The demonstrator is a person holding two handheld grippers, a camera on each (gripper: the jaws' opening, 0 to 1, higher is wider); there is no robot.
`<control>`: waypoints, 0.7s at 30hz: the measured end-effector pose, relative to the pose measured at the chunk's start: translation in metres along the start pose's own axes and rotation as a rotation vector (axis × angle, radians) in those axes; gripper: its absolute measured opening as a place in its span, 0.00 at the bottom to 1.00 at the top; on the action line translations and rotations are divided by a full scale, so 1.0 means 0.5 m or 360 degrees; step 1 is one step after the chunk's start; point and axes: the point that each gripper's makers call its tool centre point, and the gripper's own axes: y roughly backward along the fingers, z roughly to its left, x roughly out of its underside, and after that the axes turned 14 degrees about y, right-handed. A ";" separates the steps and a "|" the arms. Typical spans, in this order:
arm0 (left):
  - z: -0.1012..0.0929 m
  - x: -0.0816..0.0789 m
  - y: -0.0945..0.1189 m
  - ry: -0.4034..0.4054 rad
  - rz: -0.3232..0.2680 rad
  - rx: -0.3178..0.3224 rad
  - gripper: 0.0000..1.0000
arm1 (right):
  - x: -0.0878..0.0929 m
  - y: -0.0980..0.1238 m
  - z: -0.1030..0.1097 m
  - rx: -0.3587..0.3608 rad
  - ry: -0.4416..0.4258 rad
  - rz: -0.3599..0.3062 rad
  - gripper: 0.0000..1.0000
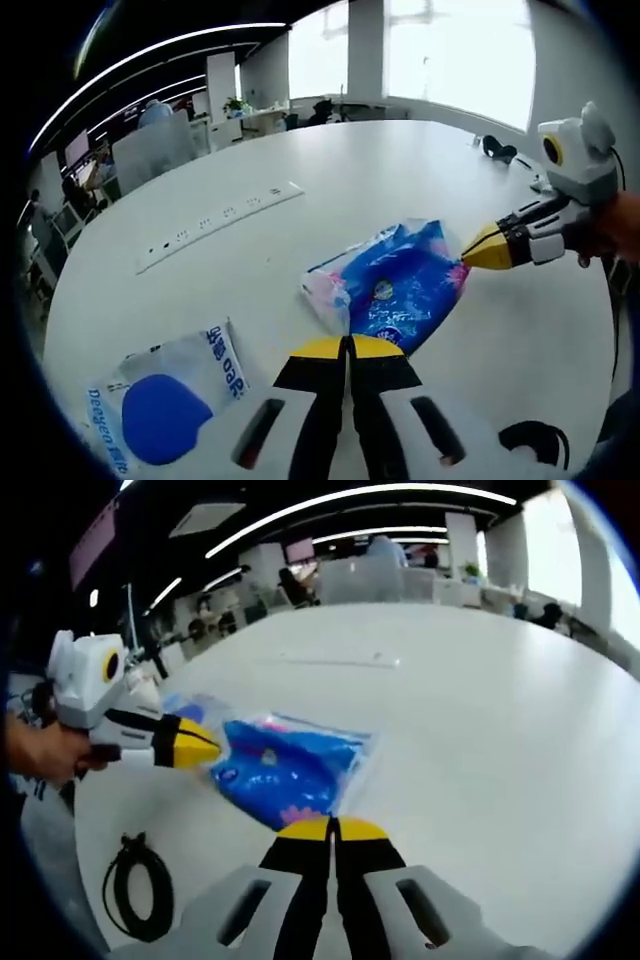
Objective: Arrange the tabletop items into an orderly group along one side of the table until the central work area is clear of visible clutter.
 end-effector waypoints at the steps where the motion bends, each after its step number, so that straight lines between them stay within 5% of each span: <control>1: 0.001 -0.002 0.002 -0.0009 -0.0005 -0.0002 0.00 | -0.003 0.002 0.002 0.0000 0.0005 -0.0008 0.00; 21: 0.020 -0.015 0.034 -0.0004 -0.0050 -0.0041 0.00 | -0.037 -0.003 0.021 -0.0028 0.0048 -0.0049 0.00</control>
